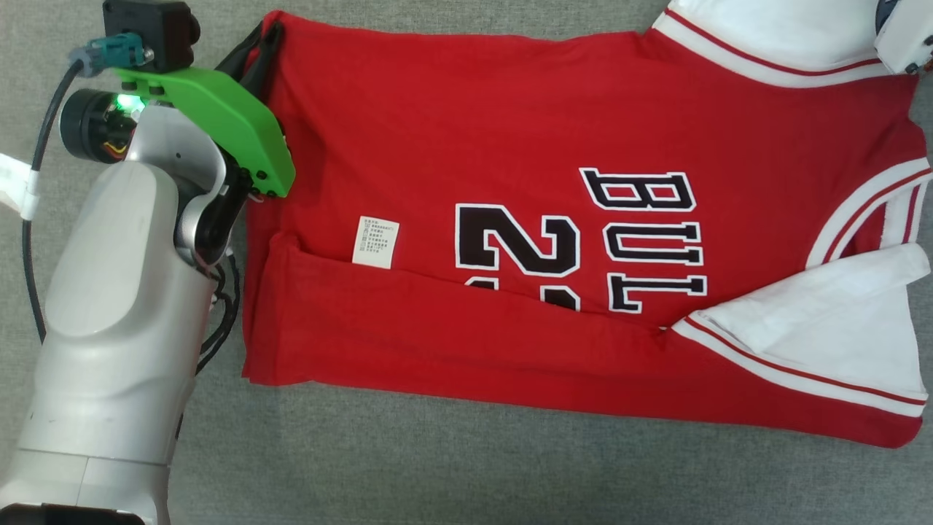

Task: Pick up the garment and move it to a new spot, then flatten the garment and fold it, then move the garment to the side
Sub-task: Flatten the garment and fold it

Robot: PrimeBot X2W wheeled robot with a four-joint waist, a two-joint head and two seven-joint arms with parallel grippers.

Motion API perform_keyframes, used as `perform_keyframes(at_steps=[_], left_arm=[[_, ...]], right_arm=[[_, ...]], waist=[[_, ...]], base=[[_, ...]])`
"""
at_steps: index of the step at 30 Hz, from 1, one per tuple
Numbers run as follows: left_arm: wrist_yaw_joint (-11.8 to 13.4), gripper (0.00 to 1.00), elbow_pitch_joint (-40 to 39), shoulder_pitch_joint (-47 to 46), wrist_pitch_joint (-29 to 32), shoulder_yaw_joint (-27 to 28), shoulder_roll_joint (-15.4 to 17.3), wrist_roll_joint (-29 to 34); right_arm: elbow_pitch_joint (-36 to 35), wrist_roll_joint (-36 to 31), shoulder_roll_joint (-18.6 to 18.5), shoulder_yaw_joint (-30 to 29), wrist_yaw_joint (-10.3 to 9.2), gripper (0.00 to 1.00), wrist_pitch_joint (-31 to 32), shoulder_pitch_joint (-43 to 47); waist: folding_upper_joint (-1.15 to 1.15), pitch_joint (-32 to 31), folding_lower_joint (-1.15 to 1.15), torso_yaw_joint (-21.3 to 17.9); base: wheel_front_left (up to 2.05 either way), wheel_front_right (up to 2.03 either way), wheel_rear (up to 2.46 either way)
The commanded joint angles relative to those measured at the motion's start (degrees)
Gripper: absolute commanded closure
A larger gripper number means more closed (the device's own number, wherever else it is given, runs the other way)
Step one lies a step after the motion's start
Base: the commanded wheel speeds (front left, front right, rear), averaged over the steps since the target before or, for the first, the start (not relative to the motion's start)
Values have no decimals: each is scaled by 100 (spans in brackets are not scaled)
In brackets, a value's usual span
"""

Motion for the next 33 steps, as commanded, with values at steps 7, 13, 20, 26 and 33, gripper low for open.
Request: perform_keyframes(at_steps=[7, 13, 20, 26, 33], left_arm=[[125, 100, -387, 299, -67, -15, 365, 126], [304, 100, -1113, 921, 6, 36, 666, 148], [583, 100, -2079, 2073, 213, 203, 934, -46], [823, 100, -2621, 3083, 222, 296, 1025, -179], [925, 100, -2768, 3558, -12, 325, 1011, -188]], right_arm=[[-519, 363, -288, 2, -1, 100, -1129, 507], [-1054, 462, -405, 23, -1, 100, -1998, 1257], [-1773, 439, -364, -74, -1, 100, -2301, 2419], [-2169, 521, -51, -570, 0, 100, -2345, 3752], [-2430, 341, 404, -1259, 0, 100, -2349, 4967]], waist=[[0, -550, 0, -323], [0, -1032, 0, -632], [0, -1321, 0, -842], [0, -1427, 0, -896], [0, -1528, 0, -924]], base=[[0, 0, 0], [0, 0, 0], [0, 0, 0], [0, 0, 0], [0, 0, 0]])
